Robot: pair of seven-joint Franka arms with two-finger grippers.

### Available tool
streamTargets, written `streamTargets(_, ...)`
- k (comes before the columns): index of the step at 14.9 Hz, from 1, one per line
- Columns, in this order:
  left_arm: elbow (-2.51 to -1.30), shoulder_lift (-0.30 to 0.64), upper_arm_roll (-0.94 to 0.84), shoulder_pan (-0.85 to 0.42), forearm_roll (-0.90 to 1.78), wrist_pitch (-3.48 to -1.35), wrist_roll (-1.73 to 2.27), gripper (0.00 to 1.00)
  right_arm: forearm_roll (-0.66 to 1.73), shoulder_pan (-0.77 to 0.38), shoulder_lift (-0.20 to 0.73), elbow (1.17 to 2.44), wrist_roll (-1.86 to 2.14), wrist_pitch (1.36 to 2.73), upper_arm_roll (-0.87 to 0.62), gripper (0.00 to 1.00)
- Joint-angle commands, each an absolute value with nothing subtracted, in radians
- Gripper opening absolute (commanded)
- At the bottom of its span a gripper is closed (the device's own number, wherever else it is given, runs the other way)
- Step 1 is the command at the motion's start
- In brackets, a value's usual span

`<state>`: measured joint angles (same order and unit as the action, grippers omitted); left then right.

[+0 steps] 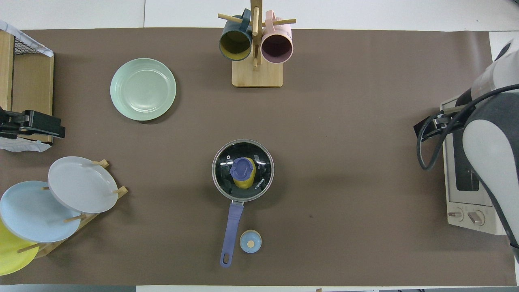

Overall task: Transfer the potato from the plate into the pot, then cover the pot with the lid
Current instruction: 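Open the right gripper and withdraw it from the lid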

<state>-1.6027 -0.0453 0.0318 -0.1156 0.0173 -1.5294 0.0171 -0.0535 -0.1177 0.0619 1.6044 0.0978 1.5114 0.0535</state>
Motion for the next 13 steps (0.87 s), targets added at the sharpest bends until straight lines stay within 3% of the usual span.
streamTargets(1,-1.62,-0.066,0.038,-0.118,0.026,-1.532,0.023,1.0,-0.031,-0.094,0.023,1.661,0.167,1.555,0.061,1.0)
streamTargets(13,-1.62,-0.066,0.038,-0.118,0.026,-1.532,0.023,1.0,-0.031,-0.025,0.02,1.641,0.141,1.566,0.064,1.0)
